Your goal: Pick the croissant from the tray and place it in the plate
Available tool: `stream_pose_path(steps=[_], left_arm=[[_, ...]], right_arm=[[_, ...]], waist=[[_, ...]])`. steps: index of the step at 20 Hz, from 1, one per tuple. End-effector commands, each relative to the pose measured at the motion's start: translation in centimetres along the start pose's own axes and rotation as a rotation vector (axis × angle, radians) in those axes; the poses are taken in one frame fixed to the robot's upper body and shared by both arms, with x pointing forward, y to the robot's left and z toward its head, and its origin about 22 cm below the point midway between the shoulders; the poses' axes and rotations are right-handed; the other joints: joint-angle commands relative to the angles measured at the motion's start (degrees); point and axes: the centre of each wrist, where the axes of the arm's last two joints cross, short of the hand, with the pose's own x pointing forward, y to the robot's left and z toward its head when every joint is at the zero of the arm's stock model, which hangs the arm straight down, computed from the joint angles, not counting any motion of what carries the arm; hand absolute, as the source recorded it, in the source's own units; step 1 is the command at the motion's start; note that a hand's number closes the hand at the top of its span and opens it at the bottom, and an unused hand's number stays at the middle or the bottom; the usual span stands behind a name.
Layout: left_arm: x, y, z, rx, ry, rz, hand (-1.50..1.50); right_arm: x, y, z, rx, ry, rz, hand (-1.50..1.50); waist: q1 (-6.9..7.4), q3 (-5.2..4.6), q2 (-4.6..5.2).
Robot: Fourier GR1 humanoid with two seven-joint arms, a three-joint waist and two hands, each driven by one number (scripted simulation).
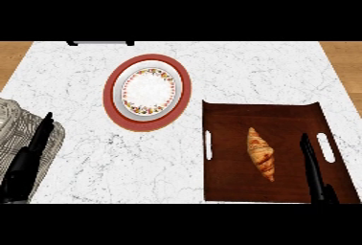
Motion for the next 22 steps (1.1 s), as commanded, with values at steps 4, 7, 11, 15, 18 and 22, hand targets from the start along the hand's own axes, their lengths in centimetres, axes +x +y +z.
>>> stream_pose_path(steps=[4,7,11,15,18,22], left_arm=[[-0.1,-0.9,-0.4,-0.003,-0.006,0.008,0.00],[0.3,-1.2,-1.2,-0.029,0.010,0.016,0.00],[-0.7,-0.5,-0.1,-0.021,-0.006,0.006,0.00],[0.3,1.4,-2.1,0.000,-0.014,-0.003,0.00],[0.6,-1.1,-0.5,-0.001,-0.007,0.002,0.00],[-0.9,-0.6,0.7,-0.034,-0.003,0.003,0.00]], right_arm=[[3.5,-1.3,-0.5,0.121,0.202,0.254,-1.50],[3.6,-1.5,-3.0,0.158,0.285,0.334,-1.50],[4.5,-2.0,-5.9,0.266,0.368,0.401,-1.50],[4.6,-0.3,-7.0,0.366,0.414,0.429,-1.50],[3.2,-0.1,-8.5,0.423,0.482,0.516,-1.50],[0.1,0.1,-10.2,0.506,0.508,0.587,-1.50]], waist=[[0.15,-0.04,0.17],[0.40,0.05,0.29],[0.87,0.08,0.25],[0.36,0.13,0.18],[0.63,0.15,0.18],[0.80,0.17,0.21]])
